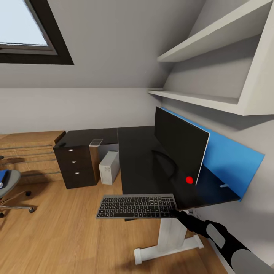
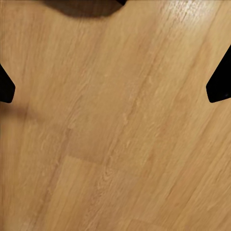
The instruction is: In the bedroom, organize the workspace by keeping the computer under the desk, ensuring the monitor is on the desk, placing the keyboard on the desk next to the monitor, placing the mouse on the desk next to the keyboard, moving the folder from the swivel chair onto the desk next to the mouse, stacking the notebook on top of the folder with the pen on top of the notebook, and positioning the swivel chair next to the desk.
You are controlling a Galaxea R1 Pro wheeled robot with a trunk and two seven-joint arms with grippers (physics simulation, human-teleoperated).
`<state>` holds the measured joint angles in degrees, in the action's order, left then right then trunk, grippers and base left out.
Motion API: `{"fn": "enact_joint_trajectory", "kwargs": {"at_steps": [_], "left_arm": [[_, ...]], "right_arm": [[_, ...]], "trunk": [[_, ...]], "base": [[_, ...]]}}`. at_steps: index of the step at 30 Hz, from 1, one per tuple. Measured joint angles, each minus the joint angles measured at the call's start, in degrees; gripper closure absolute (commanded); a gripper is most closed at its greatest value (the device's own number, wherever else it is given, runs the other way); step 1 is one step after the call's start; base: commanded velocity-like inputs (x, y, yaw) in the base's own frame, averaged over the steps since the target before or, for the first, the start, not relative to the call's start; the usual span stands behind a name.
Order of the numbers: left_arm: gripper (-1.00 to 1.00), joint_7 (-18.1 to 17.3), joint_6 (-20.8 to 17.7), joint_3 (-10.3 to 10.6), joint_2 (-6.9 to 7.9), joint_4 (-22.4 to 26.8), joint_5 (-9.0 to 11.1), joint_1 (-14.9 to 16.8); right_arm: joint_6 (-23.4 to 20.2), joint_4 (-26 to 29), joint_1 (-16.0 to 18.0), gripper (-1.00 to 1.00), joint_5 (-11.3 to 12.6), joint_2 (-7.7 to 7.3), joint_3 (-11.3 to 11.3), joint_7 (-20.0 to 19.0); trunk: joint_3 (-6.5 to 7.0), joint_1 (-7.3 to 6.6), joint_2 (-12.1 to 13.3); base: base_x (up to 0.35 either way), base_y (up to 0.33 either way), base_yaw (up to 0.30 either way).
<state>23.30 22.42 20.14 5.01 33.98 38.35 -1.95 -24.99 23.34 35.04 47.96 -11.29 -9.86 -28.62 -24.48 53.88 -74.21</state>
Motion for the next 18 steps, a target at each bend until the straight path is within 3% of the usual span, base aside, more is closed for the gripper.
{"fn": "enact_joint_trajectory", "kwargs": {"at_steps": [3,8,12,18], "left_arm": [[-1.0,0.0,0.0,0.08,0.0,0.0,0.0,0.0],[-1.0,0.0,0.0,0.12,0.0,0.0,0.0,0.0],[-1.0,0.0,-0.07,0.12,0.0,0.0,0.0,0.0],[-1.0,0.0,-0.25,0.26,0.0,-0.14,0.0,0.0]], "right_arm": [[0.15,0.32,0.0,1.0,-0.12,0.0,-0.19,-0.03],[2.58,2.66,-0.01,1.0,-1.82,0.44,-3.7,-0.91],[3.75,3.15,-0.01,1.0,-2.12,0.72,-4.68,-1.16],[7.87,3.23,-0.01,1.0,-2.21,1.14,-8.62,-1.19]], "trunk": [[0.54,-0.66,1.2],[1.44,-1.76,3.21],[2.16,-2.64,4.81],[3.23,-3.95,7.22]], "base": [[0.0,0.0,0.0],[0.0,0.0,0.0],[0.0,0.0,0.0],[0.0,0.0,0.0]]}}
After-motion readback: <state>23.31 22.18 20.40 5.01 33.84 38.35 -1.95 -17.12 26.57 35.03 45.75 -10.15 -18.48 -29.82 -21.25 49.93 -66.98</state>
